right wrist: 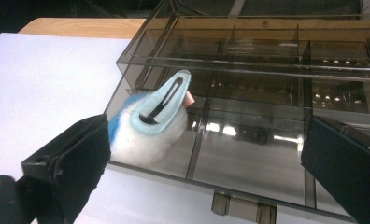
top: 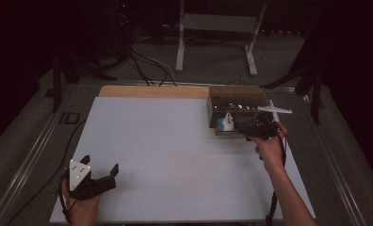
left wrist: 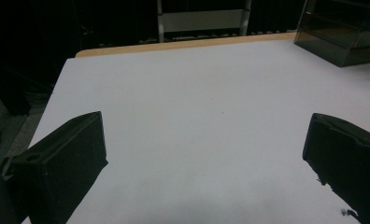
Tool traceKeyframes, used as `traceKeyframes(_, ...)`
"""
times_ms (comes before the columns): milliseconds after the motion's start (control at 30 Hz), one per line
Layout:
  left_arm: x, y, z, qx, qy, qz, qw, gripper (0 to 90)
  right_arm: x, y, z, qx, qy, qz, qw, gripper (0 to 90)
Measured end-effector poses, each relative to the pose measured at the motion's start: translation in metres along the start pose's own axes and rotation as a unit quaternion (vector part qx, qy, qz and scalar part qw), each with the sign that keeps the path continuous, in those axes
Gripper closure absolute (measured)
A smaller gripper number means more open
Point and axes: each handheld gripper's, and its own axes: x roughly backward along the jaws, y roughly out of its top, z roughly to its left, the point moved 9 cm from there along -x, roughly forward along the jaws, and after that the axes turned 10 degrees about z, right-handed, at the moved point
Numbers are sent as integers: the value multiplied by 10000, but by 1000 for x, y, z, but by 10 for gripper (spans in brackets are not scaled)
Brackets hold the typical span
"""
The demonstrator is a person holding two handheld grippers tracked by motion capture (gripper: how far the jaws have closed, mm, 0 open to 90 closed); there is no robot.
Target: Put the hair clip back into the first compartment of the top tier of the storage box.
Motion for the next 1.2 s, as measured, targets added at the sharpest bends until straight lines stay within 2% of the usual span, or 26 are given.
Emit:
traceKeyframes(400,-1,-1,-1,-8,8,30,10000,11,7,-4,2,113,39,-41,9999,0)
traceKeyframes(1200,-2,-1,-2,-29,1,43,10000,11,16,-14,-2,160,153,-109,9997,0)
